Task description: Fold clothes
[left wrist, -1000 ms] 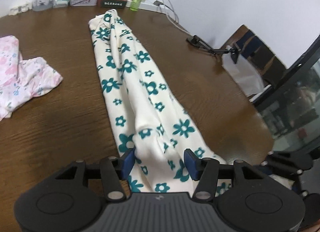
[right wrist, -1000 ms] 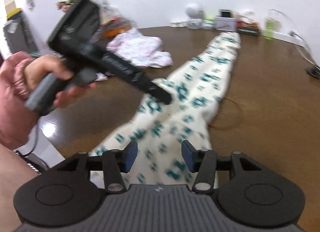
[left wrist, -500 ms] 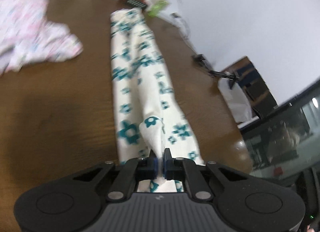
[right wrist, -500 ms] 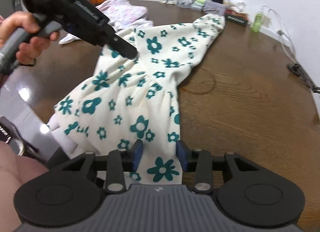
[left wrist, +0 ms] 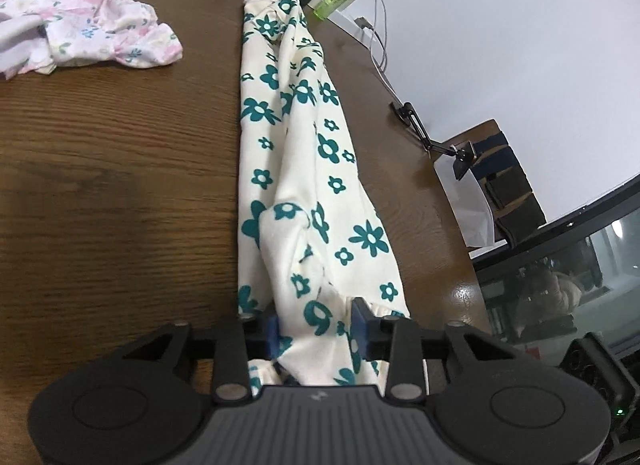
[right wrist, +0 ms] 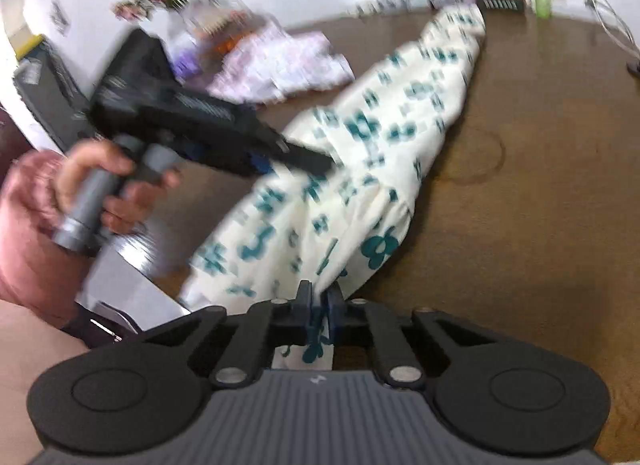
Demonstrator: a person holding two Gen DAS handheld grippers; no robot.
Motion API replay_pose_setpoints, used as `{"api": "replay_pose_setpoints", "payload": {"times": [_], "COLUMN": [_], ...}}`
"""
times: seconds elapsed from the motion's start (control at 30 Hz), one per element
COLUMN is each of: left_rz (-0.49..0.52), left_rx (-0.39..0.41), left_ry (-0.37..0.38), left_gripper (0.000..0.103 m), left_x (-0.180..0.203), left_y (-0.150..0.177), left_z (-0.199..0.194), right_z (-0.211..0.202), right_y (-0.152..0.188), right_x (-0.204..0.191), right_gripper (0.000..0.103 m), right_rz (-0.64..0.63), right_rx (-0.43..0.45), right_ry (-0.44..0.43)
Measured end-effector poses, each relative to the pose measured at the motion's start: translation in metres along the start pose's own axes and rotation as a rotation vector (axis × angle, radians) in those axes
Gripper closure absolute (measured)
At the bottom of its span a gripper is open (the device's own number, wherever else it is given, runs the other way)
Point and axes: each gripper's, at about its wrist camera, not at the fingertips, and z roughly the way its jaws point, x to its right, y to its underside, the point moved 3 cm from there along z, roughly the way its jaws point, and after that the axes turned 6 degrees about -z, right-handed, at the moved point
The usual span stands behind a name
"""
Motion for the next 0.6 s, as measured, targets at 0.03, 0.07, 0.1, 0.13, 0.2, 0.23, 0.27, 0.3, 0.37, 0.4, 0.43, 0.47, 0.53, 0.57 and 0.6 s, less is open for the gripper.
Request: {"api": "replay_pose_setpoints", "payload": {"times": [0.03, 0.07, 0.1, 0.13, 0.2, 0.23, 0.27, 0.3, 0.37, 0.4, 0.43, 0.47, 0.53, 0.57, 0.6], "left_rz": [-0.004, -0.007, -0.011, -0.019, -0.035, -0.048, -0.039, -0.029, 0.022, 0.059, 0.096, 0.135, 0.229, 0.275, 0.320], "left_rx": [-0.006, -0.011, -0.016, -0.017, -0.020, -0.022, -0.022, -0.022, 0.011, 0.039, 0.068, 0.098, 0.176, 0.203, 0.218], "left_ry": [0.012, 0.025, 0.036, 0.040, 0.048, 0.044, 0.043, 0.043, 0.021, 0.002, -0.016, -0.034, -0.065, -0.084, -0.102], "left_gripper": [0.092, 0.092, 0.092, 0.092, 0.087, 0.072, 0.063, 0.060, 0.048, 0.048, 0.048, 0.048, 0.051, 0.051, 0.055], "left_x": [-0.001, -0.002, -0.002, -0.003, -0.004, -0.005, -0.004, -0.003, 0.002, 0.006, 0.010, 0.015, 0.027, 0.034, 0.040], "left_y": [0.001, 0.002, 0.003, 0.004, 0.004, 0.004, 0.004, 0.004, 0.003, 0.001, 0.000, -0.001, -0.007, -0.009, -0.010], "left_z": [0.000, 0.001, 0.001, 0.001, 0.000, -0.001, -0.004, -0.007, -0.018, -0.025, -0.031, -0.038, -0.046, -0.046, -0.043], "right_z": [-0.001, -0.001, -0.002, -0.005, -0.010, -0.012, -0.016, -0.020, -0.030, -0.035, -0.041, -0.046, -0.049, -0.048, -0.044], "right_y": [0.001, 0.002, 0.002, 0.003, 0.004, 0.004, 0.004, 0.002, -0.008, -0.013, -0.018, -0.024, -0.040, -0.049, -0.056], "right_x": [0.002, 0.004, 0.007, 0.009, 0.013, 0.014, 0.017, 0.018, 0.019, 0.019, 0.019, 0.020, 0.014, 0.010, 0.006], "right_gripper": [0.094, 0.093, 0.091, 0.088, 0.084, 0.077, 0.072, 0.064, 0.063, 0.063, 0.063, 0.063, 0.063, 0.063, 0.063], "right_rz": [0.017, 0.034, 0.050, 0.062, 0.071, 0.073, 0.078, 0.077, 0.045, 0.027, 0.009, -0.009, -0.096, -0.148, -0.197], "right_rx": [0.001, 0.003, 0.004, 0.007, 0.004, 0.000, 0.002, 0.010, 0.053, 0.075, 0.098, 0.120, 0.149, 0.158, 0.162], "right_ry": [-0.005, -0.010, -0.016, -0.014, -0.001, 0.001, 0.002, 0.008, 0.043, 0.061, 0.079, 0.097, 0.154, 0.186, 0.209]}}
